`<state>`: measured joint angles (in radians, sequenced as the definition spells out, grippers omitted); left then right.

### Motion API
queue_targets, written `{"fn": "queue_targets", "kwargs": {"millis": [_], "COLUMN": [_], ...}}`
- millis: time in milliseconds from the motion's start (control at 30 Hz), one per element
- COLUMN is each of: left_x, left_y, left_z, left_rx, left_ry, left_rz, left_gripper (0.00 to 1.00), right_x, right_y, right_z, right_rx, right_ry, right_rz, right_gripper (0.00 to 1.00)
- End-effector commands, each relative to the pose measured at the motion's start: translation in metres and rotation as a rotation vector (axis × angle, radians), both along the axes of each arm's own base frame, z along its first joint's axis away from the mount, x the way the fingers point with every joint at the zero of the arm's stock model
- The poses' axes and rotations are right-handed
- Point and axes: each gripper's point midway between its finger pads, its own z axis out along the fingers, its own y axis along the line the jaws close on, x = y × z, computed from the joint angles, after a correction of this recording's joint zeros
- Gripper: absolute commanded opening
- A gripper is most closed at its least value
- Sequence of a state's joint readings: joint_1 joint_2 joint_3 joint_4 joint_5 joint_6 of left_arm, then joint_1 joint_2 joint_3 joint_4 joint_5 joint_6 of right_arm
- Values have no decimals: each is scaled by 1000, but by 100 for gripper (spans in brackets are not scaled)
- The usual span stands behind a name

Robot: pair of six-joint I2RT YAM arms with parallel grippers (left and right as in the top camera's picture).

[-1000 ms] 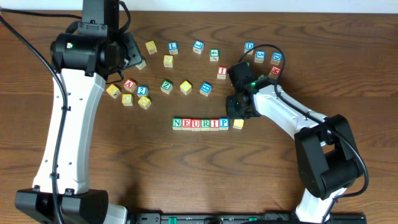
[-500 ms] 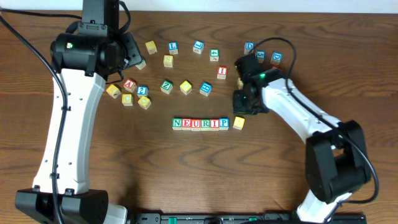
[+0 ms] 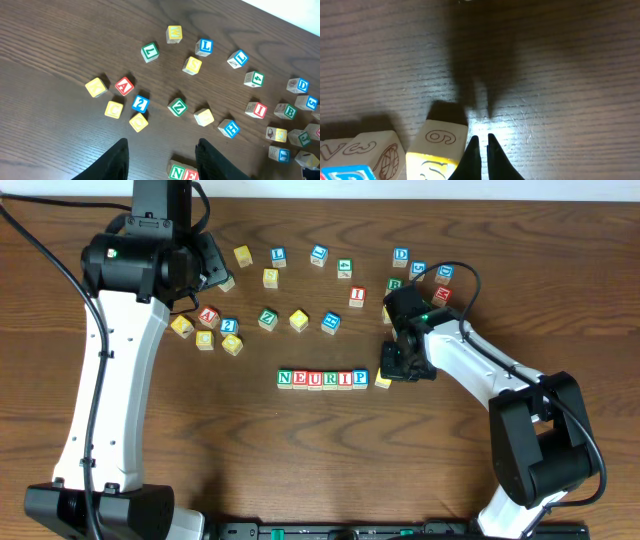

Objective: Spell out NEURIPS
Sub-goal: 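Nudge the S block flush against the P block with the right gripper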

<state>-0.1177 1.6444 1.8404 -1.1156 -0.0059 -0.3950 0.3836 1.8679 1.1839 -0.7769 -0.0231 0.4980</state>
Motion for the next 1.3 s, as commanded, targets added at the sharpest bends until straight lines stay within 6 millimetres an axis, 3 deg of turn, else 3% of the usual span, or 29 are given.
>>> {"fn": "queue_targets", "kwargs": {"millis": [0,300,633,833,1000,1267], "left_x": [0,0,0,0,0,0], "left_y": [3,3,3,3,3,3], "left_z": [-3,-3,-3,-3,-3,-3], "left_rx": [9,9,9,9,9,9], "left_ry": [10,10,10,10,6,6], "left_rz": [4,3,4,4,4,4], "left_gripper": [43,43,43,43,43,43], "right_x": [3,5,8,27,52,38], "right_y": [4,22,22,24,28,42], "right_z": [4,6,6,21,34,21], "right_rx": [18,44,38,46,51,62], "right_ry": [-25,-56,-69,-129,-224,-171], "right_rz": [-8,38,54,82,74,114], "right_gripper": [2,4,4,4,10,8]}}
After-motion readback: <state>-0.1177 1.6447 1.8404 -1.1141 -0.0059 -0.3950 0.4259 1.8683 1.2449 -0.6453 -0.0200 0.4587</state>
